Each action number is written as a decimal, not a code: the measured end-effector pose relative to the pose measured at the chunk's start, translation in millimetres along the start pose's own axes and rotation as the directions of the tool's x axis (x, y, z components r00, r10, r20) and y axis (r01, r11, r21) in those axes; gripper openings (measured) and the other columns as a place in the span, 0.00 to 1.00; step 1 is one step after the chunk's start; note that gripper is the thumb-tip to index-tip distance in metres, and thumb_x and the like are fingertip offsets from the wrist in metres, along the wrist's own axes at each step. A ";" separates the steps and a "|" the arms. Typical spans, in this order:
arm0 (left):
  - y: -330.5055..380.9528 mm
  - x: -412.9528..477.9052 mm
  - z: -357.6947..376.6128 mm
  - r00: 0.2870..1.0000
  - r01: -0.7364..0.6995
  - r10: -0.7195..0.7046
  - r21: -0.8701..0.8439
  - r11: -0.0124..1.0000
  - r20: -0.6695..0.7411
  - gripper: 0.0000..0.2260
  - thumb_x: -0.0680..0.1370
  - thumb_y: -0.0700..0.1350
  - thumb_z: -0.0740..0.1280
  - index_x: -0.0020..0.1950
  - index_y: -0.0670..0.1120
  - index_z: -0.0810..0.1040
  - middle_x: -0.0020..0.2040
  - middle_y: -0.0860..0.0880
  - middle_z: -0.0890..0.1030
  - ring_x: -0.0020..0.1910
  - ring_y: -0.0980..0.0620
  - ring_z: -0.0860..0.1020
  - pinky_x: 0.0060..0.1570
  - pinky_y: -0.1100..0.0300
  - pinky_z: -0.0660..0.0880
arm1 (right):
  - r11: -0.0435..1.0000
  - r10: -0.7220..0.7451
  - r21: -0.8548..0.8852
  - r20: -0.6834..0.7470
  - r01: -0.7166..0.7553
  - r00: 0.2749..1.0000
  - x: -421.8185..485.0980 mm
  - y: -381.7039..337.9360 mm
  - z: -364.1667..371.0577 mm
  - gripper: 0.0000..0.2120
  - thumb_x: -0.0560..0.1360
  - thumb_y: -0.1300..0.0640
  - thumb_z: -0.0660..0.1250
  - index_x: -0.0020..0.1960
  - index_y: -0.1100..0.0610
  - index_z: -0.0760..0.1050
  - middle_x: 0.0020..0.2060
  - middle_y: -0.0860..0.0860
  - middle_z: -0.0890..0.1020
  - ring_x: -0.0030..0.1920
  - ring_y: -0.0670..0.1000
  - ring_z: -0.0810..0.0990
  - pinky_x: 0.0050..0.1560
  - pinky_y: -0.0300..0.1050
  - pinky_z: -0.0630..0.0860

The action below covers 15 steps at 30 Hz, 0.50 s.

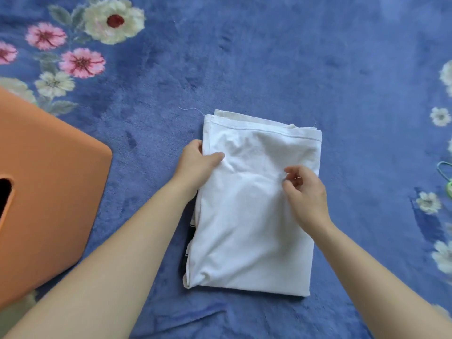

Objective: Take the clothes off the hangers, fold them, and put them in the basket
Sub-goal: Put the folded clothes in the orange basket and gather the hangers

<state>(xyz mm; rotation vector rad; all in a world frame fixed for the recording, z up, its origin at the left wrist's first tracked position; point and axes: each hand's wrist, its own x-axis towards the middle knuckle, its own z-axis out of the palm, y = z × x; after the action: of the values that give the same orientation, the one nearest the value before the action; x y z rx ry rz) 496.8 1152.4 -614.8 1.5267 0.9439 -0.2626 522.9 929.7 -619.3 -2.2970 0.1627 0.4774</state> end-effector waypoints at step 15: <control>-16.7 11.5 -10.0 0.980 -0.198 0.200 0.152 0.968 0.003 0.37 0.72 0.41 0.75 0.75 0.51 0.59 0.55 0.53 0.77 0.52 0.53 0.79 0.54 0.57 0.75 | 0.685 -0.175 -0.665 0.245 0.296 0.954 30.6 11.4 -1.1 0.26 0.82 0.42 0.44 0.79 0.42 0.44 0.79 0.48 0.41 0.78 0.51 0.38 0.75 0.55 0.39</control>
<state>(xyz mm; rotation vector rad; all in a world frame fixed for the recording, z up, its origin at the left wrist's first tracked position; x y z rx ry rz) 489.2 1164.6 -632.3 1.7524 0.7867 -0.1841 548.5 921.9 -638.1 -2.9420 -0.4869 0.6690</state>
